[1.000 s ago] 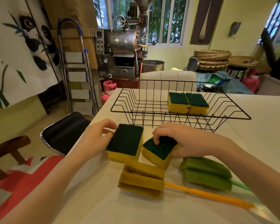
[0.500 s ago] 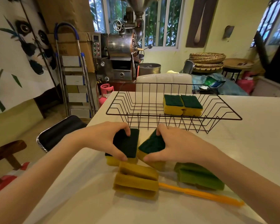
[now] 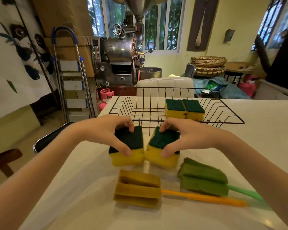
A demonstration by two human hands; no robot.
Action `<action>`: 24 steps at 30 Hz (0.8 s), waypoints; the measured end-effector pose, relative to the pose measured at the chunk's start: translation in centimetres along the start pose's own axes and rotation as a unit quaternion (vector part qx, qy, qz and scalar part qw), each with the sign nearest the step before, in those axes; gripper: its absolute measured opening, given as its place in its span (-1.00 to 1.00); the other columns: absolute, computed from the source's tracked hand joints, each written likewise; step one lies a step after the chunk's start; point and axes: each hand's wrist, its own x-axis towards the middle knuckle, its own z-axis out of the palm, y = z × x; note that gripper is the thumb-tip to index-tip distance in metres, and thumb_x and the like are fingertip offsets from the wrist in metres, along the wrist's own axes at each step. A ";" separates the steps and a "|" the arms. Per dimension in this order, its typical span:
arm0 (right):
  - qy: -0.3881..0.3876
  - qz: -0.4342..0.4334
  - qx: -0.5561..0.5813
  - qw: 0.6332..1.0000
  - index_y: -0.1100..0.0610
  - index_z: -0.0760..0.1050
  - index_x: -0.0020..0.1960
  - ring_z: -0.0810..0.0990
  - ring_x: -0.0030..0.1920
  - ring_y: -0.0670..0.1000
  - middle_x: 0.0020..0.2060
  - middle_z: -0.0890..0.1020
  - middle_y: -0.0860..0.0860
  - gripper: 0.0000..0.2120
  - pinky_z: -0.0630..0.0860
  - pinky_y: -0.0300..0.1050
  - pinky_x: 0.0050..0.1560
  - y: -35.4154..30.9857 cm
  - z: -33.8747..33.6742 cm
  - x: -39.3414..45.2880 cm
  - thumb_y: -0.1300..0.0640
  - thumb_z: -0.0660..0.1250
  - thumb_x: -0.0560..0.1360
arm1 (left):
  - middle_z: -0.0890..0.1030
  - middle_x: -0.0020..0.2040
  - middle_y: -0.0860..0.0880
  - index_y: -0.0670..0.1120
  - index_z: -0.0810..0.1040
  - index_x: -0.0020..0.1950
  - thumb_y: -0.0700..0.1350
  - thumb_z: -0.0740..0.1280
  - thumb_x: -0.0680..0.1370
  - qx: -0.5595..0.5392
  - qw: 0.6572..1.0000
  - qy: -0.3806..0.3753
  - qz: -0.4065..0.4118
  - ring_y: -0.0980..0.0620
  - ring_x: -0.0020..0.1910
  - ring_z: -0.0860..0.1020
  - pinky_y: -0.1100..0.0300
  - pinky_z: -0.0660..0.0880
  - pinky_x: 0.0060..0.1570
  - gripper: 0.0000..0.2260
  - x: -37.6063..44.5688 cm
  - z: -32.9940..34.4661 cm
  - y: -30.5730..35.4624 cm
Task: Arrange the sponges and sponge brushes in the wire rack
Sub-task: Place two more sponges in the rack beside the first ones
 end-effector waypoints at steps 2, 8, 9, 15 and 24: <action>-0.009 -0.003 0.050 0.999 -0.08 0.37 0.14 0.45 0.15 -0.05 0.16 0.45 -0.07 -0.41 0.44 -0.30 0.02 0.2 -1.3 -0.3 -0.14 0.48 0.18 | 0.44 0.20 0.15 0.21 0.41 0.03 0.26 0.45 0.07 -0.032 0.999 -0.010 0.009 0.08 0.25 0.42 0.06 0.37 0.32 -0.43 -0.2 -1.2 0.5; 0.010 -0.053 0.161 0.986 -0.13 0.44 0.05 0.54 0.10 -0.07 0.08 0.53 -0.11 -0.51 0.50 -0.22 -0.01 1.2 -5.5 -0.1 0.04 0.46 0.15 | 0.48 0.16 0.18 0.23 0.43 0.01 0.33 0.47 -0.06 -0.076 0.996 0.002 0.046 0.12 0.17 0.49 0.15 0.45 0.19 -0.32 0.2 -5.2 2.7; 0.022 -0.060 0.167 0.984 -0.12 0.44 0.05 0.53 0.11 -0.07 0.07 0.53 -0.11 -0.53 0.50 -0.22 -0.01 1.4 -6.3 0.2 0.07 0.44 0.17 | 0.48 0.15 0.19 0.23 0.43 0.01 0.29 0.48 -0.04 -0.067 0.996 0.015 0.054 0.13 0.15 0.49 0.18 0.46 0.16 -0.35 0.7 -5.9 2.9; 0.058 -0.066 0.155 0.984 -0.15 0.42 0.02 0.44 0.19 -0.08 0.09 0.46 -0.14 -0.52 0.43 -0.19 0.13 2.8 -9.8 3.7 0.11 0.43 0.15 | 0.43 0.22 0.13 0.20 0.40 0.03 0.18 0.45 0.08 -0.049 0.994 0.078 0.061 0.10 0.21 0.43 0.14 0.40 0.22 -0.45 5.1 -8.4 2.6; 0.089 -0.049 0.132 0.986 0.01 0.18 0.35 0.36 0.27 -0.01 0.29 0.36 0.02 -0.25 0.38 -0.32 0.09 5.0 -11.8 10.5 0.19 0.49 0.28 | 0.42 0.14 0.00 0.06 0.33 0.13 -0.02 0.51 0.25 0.089 0.992 0.090 -0.012 -0.02 0.08 0.45 0.24 0.47 -0.12 -0.46 14.0 -9.0 -1.9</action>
